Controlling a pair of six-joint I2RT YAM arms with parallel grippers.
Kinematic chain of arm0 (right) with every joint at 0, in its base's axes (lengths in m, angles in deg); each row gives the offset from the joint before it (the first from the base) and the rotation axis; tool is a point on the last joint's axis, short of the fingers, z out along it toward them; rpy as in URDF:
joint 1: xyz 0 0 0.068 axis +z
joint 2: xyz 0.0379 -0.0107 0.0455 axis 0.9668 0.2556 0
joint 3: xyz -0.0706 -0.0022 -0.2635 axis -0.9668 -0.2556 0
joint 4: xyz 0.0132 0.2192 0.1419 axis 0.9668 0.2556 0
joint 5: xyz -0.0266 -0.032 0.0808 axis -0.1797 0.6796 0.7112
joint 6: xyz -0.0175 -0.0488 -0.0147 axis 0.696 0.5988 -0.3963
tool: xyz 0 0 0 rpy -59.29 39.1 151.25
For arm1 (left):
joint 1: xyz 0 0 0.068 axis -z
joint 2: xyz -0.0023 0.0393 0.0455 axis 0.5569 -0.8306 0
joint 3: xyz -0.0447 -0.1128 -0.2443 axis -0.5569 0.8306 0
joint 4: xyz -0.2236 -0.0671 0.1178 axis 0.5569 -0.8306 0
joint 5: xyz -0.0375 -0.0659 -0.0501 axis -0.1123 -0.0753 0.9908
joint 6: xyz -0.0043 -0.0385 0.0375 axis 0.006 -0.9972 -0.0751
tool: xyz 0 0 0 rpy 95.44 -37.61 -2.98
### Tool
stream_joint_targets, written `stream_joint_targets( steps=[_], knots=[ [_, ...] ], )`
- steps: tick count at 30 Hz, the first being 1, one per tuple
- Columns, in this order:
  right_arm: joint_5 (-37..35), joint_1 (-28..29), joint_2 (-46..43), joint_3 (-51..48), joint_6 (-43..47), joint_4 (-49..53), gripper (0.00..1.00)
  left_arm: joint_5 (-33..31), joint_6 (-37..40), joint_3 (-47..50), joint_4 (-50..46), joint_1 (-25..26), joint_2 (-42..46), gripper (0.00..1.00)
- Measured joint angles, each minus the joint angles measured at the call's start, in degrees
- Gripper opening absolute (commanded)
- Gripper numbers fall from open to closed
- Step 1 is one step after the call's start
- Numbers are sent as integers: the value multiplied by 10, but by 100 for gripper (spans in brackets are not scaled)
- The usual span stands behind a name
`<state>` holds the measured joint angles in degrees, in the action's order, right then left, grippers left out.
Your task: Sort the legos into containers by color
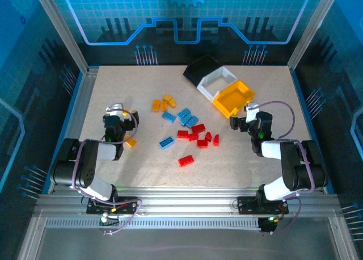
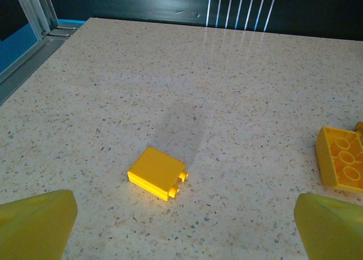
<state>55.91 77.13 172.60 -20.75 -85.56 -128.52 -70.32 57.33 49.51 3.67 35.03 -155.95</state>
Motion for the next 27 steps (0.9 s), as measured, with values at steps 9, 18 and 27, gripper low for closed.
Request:
stream_joint_targets(
  steps=[9, 18, 27],
  knots=[
    [0, 0, 0, 0, 0, 0, 100, 0, 0, 0, 0, 0, 0, 99],
    [0, 0, -1, 3, 0, 9, 100, 0, 0, 0, 0, 0, 0, 99],
    [-5, 0, -85, 176, -66, 305, 100, -11, -1, 0, -37, 3, 34, 99]
  ],
)
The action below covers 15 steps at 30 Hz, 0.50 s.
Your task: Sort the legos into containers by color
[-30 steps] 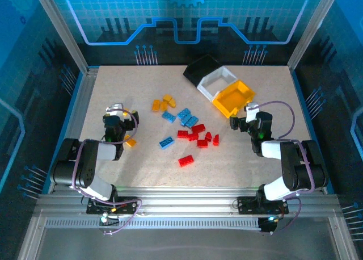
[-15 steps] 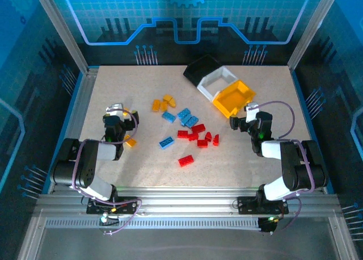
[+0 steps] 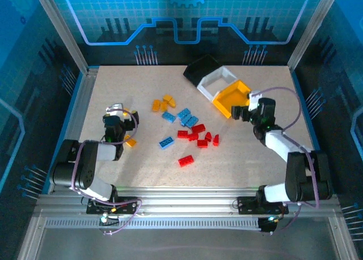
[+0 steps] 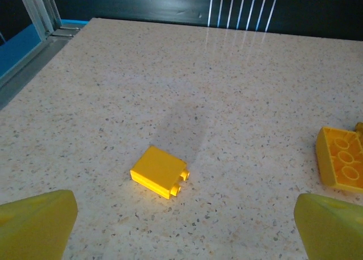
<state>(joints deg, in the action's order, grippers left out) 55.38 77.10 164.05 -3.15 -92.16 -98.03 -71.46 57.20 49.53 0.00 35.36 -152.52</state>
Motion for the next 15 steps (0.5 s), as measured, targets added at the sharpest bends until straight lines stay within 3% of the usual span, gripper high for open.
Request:
stream_joint_targets(
  steps=[4, 10, 15],
  knots=[
    [6, 0, -10, 112, -58, 152, 100, -17, -23, -15, -110, 1, 118, 99],
    [12, 32, -9, 216, -122, 384, 97, -42, -151, -187, -416, 10, 246, 99],
    [23, 99, -9, 223, -164, 525, 87, -30, -219, -243, -591, 75, 311, 99]
  ],
)
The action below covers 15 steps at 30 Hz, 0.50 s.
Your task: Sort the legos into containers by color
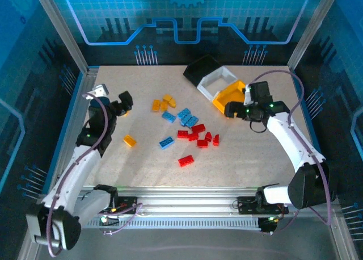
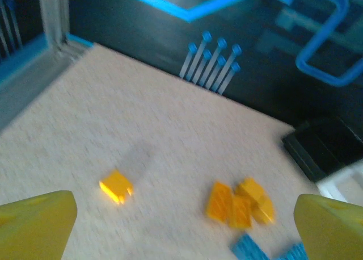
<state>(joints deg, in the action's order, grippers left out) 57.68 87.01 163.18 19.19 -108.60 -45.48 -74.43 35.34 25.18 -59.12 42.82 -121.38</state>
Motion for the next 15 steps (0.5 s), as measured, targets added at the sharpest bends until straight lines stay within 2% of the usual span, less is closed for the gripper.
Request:
stream_joint_targets(
  steps=[4, 7, 10, 15],
  knots=[
    [1, 46, 0, -2, -36, 75, 80, 49, -59, 6, -111, 41, 57, 99],
    [2, 73, -1, -15, -58, 93, 75, 77, -106, 12, -174, 68, 102, 99],
    [2, 91, -1, -42, -80, 98, 75, 100, -143, 17, -229, 90, 135, 99],
    [-6, 102, 2, -54, -107, 99, 78, 145, -177, 17, -310, 95, 148, 99]
  ],
)
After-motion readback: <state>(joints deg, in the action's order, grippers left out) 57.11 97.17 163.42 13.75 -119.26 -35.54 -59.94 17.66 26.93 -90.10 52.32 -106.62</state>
